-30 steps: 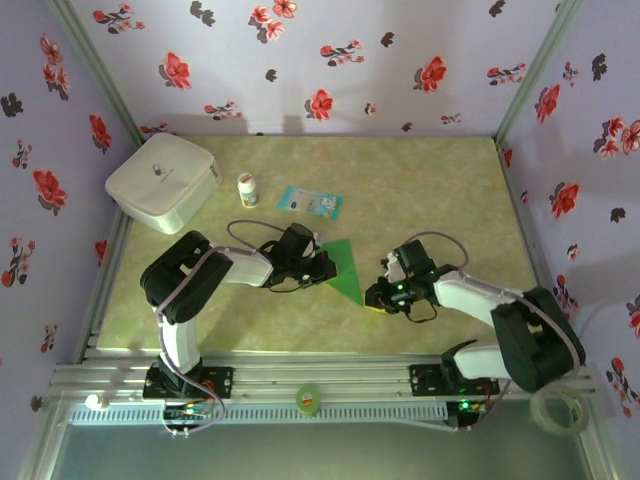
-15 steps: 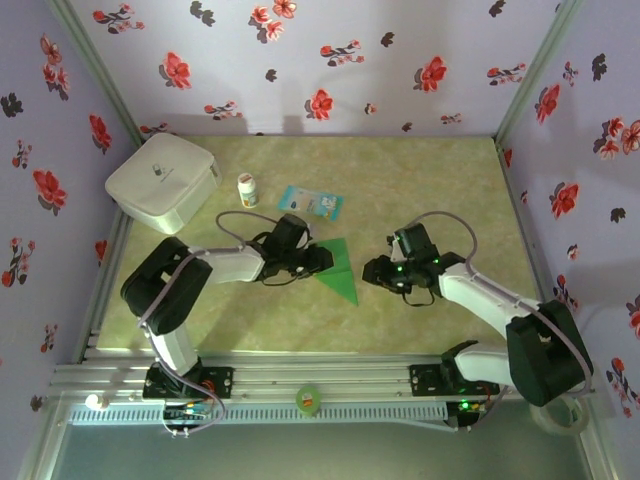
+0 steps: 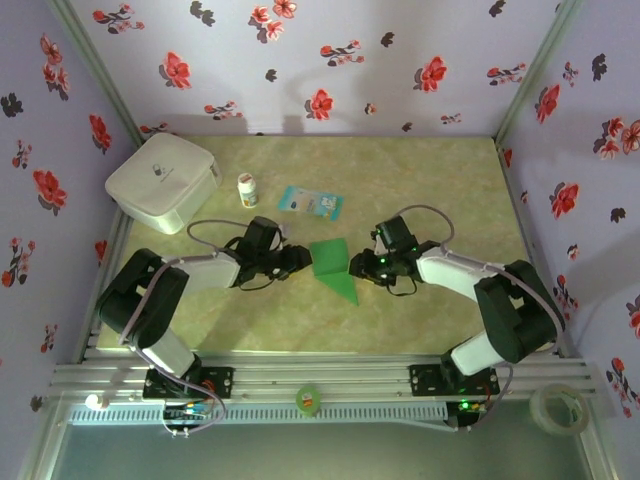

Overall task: Fold a paper plane with a square sheet of paper (pick it up from the middle)
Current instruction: Fourth fold the wing at the center of the table.

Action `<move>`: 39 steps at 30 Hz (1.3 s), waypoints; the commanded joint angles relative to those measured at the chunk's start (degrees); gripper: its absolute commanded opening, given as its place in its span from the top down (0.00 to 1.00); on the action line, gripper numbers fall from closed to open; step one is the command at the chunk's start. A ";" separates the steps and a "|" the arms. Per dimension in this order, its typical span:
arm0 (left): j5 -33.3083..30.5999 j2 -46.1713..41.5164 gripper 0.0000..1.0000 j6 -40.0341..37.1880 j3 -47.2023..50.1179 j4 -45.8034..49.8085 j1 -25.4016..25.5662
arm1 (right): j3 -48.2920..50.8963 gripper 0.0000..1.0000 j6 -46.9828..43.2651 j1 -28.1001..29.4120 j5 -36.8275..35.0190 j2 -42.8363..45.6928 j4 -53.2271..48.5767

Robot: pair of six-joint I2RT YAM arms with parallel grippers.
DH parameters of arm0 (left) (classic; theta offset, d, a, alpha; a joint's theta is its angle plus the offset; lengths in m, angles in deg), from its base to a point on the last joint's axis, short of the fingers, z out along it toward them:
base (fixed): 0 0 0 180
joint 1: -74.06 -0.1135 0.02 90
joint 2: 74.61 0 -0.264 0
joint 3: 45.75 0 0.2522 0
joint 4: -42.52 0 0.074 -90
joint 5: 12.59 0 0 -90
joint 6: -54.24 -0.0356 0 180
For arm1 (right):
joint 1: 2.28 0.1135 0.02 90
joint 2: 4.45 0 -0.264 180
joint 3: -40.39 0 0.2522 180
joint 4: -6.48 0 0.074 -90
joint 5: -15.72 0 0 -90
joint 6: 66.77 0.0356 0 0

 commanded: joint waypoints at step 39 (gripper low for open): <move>4.84 8.94 0.62 9.06 -0.74 -11.06 1.34 | 1.98 0.70 1.84 0.72 -1.25 -3.58 6.05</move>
